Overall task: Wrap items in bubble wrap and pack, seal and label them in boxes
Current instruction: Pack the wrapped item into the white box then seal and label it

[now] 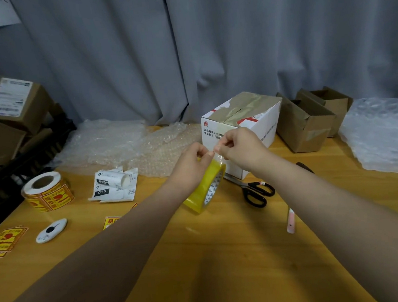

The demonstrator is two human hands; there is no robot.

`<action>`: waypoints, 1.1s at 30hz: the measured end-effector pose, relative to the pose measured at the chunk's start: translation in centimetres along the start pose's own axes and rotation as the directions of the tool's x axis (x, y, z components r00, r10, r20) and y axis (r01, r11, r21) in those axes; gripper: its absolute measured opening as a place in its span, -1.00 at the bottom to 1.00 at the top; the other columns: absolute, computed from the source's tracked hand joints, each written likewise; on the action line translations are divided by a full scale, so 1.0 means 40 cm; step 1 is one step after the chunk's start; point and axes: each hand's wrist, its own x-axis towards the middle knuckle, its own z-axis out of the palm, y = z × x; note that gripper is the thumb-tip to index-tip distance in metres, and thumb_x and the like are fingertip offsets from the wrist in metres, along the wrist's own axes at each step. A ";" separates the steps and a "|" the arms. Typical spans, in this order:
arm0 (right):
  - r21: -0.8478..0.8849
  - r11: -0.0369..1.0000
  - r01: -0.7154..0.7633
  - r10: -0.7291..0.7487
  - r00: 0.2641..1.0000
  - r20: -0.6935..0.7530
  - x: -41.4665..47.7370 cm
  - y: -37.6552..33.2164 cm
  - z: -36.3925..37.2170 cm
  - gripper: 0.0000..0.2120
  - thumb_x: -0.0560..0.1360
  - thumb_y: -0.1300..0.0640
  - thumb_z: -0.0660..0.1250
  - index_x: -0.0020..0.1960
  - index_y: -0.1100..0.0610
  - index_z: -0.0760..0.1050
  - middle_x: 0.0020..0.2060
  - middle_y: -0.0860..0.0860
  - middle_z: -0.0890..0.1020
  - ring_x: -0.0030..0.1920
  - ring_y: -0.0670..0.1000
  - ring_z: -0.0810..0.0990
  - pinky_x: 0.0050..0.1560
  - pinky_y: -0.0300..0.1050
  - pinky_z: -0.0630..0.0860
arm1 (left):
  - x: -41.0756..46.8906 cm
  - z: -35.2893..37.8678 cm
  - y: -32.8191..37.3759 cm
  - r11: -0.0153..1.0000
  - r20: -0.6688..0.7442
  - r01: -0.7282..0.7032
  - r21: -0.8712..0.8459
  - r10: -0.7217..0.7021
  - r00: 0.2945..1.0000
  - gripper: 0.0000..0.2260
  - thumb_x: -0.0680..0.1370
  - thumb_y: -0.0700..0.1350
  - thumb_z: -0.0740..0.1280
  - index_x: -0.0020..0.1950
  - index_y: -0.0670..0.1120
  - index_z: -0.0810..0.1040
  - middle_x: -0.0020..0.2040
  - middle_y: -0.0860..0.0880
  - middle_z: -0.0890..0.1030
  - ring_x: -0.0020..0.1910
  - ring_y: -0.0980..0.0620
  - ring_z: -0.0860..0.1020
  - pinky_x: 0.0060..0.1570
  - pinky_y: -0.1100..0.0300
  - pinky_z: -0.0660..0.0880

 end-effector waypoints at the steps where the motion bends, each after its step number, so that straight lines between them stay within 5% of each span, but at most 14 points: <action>1: -0.003 1.000 -0.001 0.001 1.000 0.008 -0.001 0.001 -0.001 -0.92 0.49 0.14 0.41 -0.09 0.16 0.57 -0.28 -0.04 0.56 -0.07 0.04 0.57 0.08 0.00 0.52 | -0.003 0.000 0.001 0.999 -0.002 0.006 -0.031 -0.006 1.000 -0.89 0.60 -0.08 0.25 -0.09 -0.08 0.45 -0.08 0.00 0.51 -0.12 0.08 0.46 -0.20 0.29 0.37; 4: 0.079 0.996 -0.040 0.038 0.999 0.030 0.000 0.006 -0.018 -0.48 0.42 0.12 0.49 0.31 0.10 0.38 -0.08 0.09 0.63 -0.02 0.07 0.60 0.05 -0.07 0.53 | -0.006 0.002 0.004 0.988 0.016 0.059 -0.142 -0.058 0.998 -0.86 0.60 -0.05 0.25 -0.11 -0.10 0.46 -0.15 -0.02 0.50 -0.21 0.06 0.45 -0.20 0.19 0.39; 5: 0.137 0.990 -0.041 0.037 0.999 0.032 -0.002 0.009 -0.025 -0.46 0.41 0.15 0.49 0.31 0.05 0.34 -0.07 0.13 0.63 -0.04 0.09 0.62 0.03 -0.07 0.54 | -0.008 0.002 0.007 0.980 0.024 0.086 -0.178 -0.083 0.996 -0.84 0.60 -0.04 0.25 -0.09 -0.11 0.47 -0.18 -0.01 0.50 -0.24 0.07 0.44 -0.22 0.19 0.38; 8: 0.187 0.982 0.014 -0.018 1.000 0.020 -0.016 0.019 -0.024 -0.80 0.44 0.22 0.46 -0.04 0.02 0.48 -0.27 0.14 0.61 -0.14 0.09 0.61 0.03 -0.01 0.53 | -0.007 0.002 0.014 0.956 0.040 0.151 -0.252 -0.146 0.989 -0.83 0.59 -0.03 0.25 -0.09 -0.11 0.48 -0.28 0.00 0.45 -0.30 0.07 0.40 -0.29 0.21 0.35; 12: 0.274 0.961 0.037 -0.017 0.997 -0.077 -0.035 0.023 0.006 -0.97 0.43 0.22 0.46 -0.15 0.12 0.63 -0.40 -0.08 0.52 -0.33 -0.15 0.47 -0.18 -0.34 0.43 | -0.009 0.000 0.018 0.933 0.036 0.185 -0.309 -0.183 0.982 -0.84 0.58 -0.05 0.26 -0.17 -0.07 0.48 -0.32 0.03 0.47 -0.33 0.10 0.42 -0.26 0.19 0.36; 16: 0.268 0.963 -0.002 0.038 0.991 -0.131 -0.037 0.022 0.021 -0.95 0.42 0.19 0.48 -0.21 0.12 0.63 -0.28 -0.04 0.62 -0.21 -0.11 0.56 -0.03 -0.22 0.51 | -0.016 0.004 0.016 0.938 0.016 0.190 -0.289 -0.194 0.981 -0.84 0.58 -0.04 0.26 -0.14 -0.08 0.51 -0.28 0.01 0.51 -0.31 0.10 0.45 -0.23 0.18 0.39; 21: -0.009 1.000 0.011 -0.012 0.993 -0.121 -0.026 0.010 0.028 -0.84 0.50 0.11 0.40 -0.24 0.06 0.49 -0.03 0.06 0.53 -0.05 -0.05 0.46 -0.03 -0.18 0.37 | -0.008 -0.005 0.006 0.980 -0.052 0.119 -0.159 -0.128 0.990 -0.76 0.56 -0.04 0.30 -0.08 -0.22 0.59 -0.17 -0.07 0.59 -0.18 0.04 0.52 -0.14 0.16 0.40; 23: -0.032 0.999 0.021 -0.024 0.995 -0.099 -0.021 0.009 0.029 -0.78 0.51 0.11 0.38 -0.29 0.03 0.45 0.03 0.09 0.51 0.00 0.00 0.45 -0.03 -0.18 0.34 | -0.009 -0.008 0.004 1.000 -0.060 0.027 -0.001 -0.027 0.998 -0.80 0.57 -0.05 0.29 0.08 -0.14 0.56 -0.03 -0.03 0.57 -0.04 0.05 0.52 -0.09 0.22 0.37; 26: 0.061 0.998 0.008 -0.006 0.999 -0.033 -0.022 0.007 0.024 -0.73 0.52 0.13 0.37 -0.33 -0.02 0.44 -0.08 0.13 0.59 -0.10 0.05 0.51 -0.09 -0.13 0.41 | -0.018 -0.019 0.006 0.994 -0.041 -0.097 0.047 0.099 0.994 -0.54 0.56 -0.07 0.31 0.44 0.07 0.28 0.03 0.06 0.42 -0.08 0.14 0.44 -0.09 0.27 0.37; 30: 0.244 0.969 -0.029 0.019 0.999 0.041 -0.034 0.004 0.011 -0.82 0.51 0.14 0.39 -0.27 0.04 0.52 -0.08 0.09 0.63 0.01 0.10 0.59 0.10 0.15 0.54 | -0.016 -0.045 -0.004 0.963 0.033 -0.223 0.151 0.221 0.975 -0.87 0.56 -0.10 0.32 0.09 0.00 0.57 0.03 0.04 0.41 -0.17 0.18 0.42 -0.13 0.34 0.37; 33: 0.341 0.939 -0.050 0.037 0.998 0.045 -0.036 0.012 0.023 -0.84 0.49 0.14 0.41 -0.26 0.02 0.54 -0.03 0.10 0.63 0.05 0.13 0.59 0.10 0.23 0.54 | -0.014 -0.048 -0.013 0.989 0.102 -0.124 0.077 0.116 0.988 -0.92 0.51 -0.03 0.38 -0.05 0.05 0.50 0.07 -0.01 0.49 -0.15 0.08 0.49 -0.15 0.18 0.43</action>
